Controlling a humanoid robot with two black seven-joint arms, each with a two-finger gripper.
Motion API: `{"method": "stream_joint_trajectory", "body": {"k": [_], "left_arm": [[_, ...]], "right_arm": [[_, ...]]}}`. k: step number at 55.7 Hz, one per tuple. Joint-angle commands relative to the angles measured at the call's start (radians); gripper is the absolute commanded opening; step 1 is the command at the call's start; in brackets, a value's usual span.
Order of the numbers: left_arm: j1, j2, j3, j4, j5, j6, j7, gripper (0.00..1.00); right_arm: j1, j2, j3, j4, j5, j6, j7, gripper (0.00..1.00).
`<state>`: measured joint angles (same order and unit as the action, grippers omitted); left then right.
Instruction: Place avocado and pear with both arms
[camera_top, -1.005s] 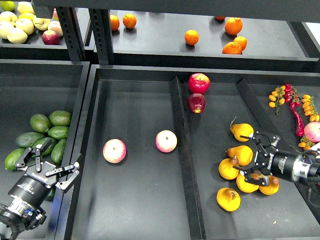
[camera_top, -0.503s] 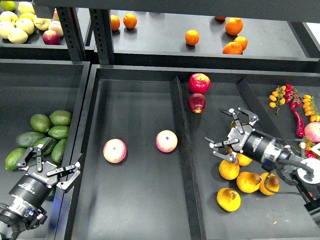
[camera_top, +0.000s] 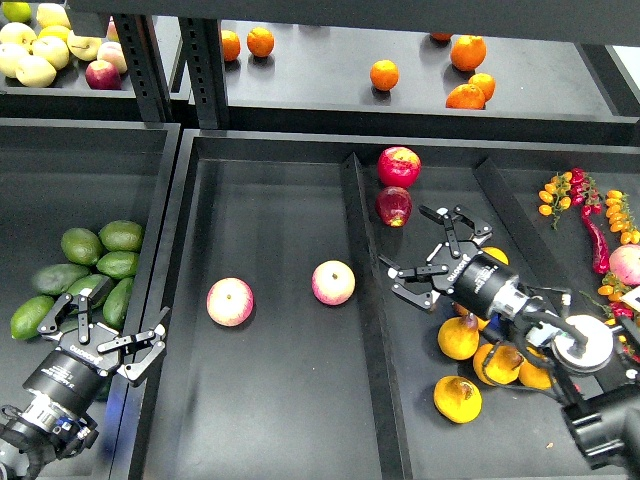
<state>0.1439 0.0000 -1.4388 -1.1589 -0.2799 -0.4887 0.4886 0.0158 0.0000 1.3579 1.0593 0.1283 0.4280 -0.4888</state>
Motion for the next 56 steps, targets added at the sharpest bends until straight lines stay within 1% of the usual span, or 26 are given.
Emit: {"method": "stream_joint_trajectory", "body": {"k": [1, 9, 13, 19, 30, 36, 42, 43, 48, 56], "left_arm": [[-0.009, 0.0, -0.002, 0.027, -0.015, 0.0, 0.0, 0.99], [-0.024, 0.0, -0.005, 0.013, -0.015, 0.0, 0.0, 0.99], [-0.038, 0.0, -0.012, -0.011, -0.015, 0.0, -0.025, 0.99], [-0.046, 0.0, -0.015, -0.073, -0.015, 0.0, -0.03, 0.99], [-0.107, 0.0, -0.026, -0.134, -0.015, 0.0, -0.035, 0.99], [-0.119, 0.0, -0.034, -0.182, -0.015, 0.0, -0.05, 0.99], [-0.122, 0.0, -0.029, -0.223, -0.004, 0.0, -0.082, 0.99], [-0.122, 0.0, -0.022, -0.222, -0.001, 0.0, -0.097, 0.99], [-0.119, 0.0, -0.014, -0.208, 0.001, 0.0, -0.119, 0.99], [-0.113, 0.0, 0.02, -0.167, 0.002, 0.0, -0.142, 0.99]], "right_arm": [[-0.002, 0.0, -0.013, 0.01, 0.004, 0.003, 0.0, 0.99], [-0.004, 0.0, -0.011, 0.08, 0.004, -0.006, 0.0, 0.99], [-0.011, 0.0, -0.013, 0.145, 0.004, -0.009, 0.0, 0.99], [-0.014, 0.0, -0.017, 0.214, 0.004, -0.011, 0.0, 0.99], [-0.014, 0.0, -0.02, 0.249, 0.007, -0.011, 0.0, 0.99], [-0.013, 0.0, -0.022, 0.257, 0.008, -0.012, 0.001, 0.99], [-0.01, 0.0, -0.022, 0.257, 0.008, -0.02, 0.016, 0.99], [-0.007, 0.0, -0.022, 0.257, 0.01, -0.028, 0.03, 0.99], [-0.008, 0.0, -0.019, 0.251, 0.011, -0.028, 0.059, 0.99], [-0.016, 0.0, -0.011, 0.231, 0.011, -0.026, 0.111, 0.99]]}}
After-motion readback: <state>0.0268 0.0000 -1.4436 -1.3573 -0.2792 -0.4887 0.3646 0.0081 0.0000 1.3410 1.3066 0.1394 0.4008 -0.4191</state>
